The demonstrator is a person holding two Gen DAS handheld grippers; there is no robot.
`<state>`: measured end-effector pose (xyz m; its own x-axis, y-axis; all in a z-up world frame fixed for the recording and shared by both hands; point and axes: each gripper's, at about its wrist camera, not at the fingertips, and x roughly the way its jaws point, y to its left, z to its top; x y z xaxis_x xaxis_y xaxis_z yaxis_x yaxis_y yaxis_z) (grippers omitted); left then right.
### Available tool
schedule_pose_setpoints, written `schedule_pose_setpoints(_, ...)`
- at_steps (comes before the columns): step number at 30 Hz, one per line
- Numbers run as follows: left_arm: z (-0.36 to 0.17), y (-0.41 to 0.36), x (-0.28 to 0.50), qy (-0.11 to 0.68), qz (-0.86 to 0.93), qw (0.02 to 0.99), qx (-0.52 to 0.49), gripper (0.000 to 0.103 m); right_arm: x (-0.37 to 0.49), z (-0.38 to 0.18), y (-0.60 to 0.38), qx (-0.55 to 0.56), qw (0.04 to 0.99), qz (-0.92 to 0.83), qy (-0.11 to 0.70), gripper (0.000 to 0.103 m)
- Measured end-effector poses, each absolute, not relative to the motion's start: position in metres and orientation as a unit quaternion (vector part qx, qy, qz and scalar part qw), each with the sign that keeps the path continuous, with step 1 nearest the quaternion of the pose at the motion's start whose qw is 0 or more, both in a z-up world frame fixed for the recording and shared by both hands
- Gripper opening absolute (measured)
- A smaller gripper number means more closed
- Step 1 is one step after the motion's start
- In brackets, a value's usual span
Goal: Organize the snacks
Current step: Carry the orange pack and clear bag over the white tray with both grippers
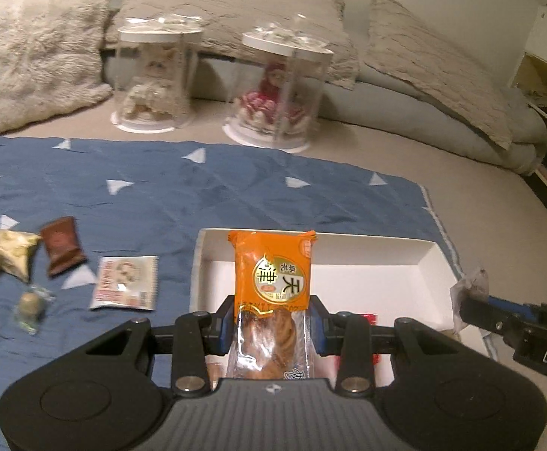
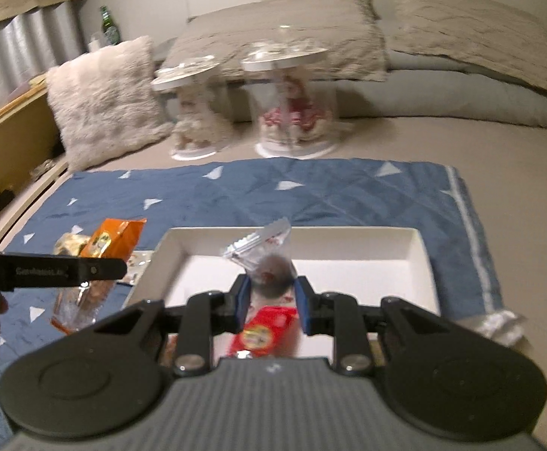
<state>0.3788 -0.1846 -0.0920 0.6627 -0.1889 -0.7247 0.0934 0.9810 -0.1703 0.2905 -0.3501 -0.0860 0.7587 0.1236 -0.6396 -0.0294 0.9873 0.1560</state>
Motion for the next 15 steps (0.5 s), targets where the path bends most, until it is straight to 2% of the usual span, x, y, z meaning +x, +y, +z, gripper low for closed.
schedule_pose_setpoints(15, -0.138, -0.228, 0.413, 0.419, -0.071, 0.9, -0.094, 0.042, 0.287, -0.112, -0.389, 0.101, 0.923, 0.003, 0.372, 0.031)
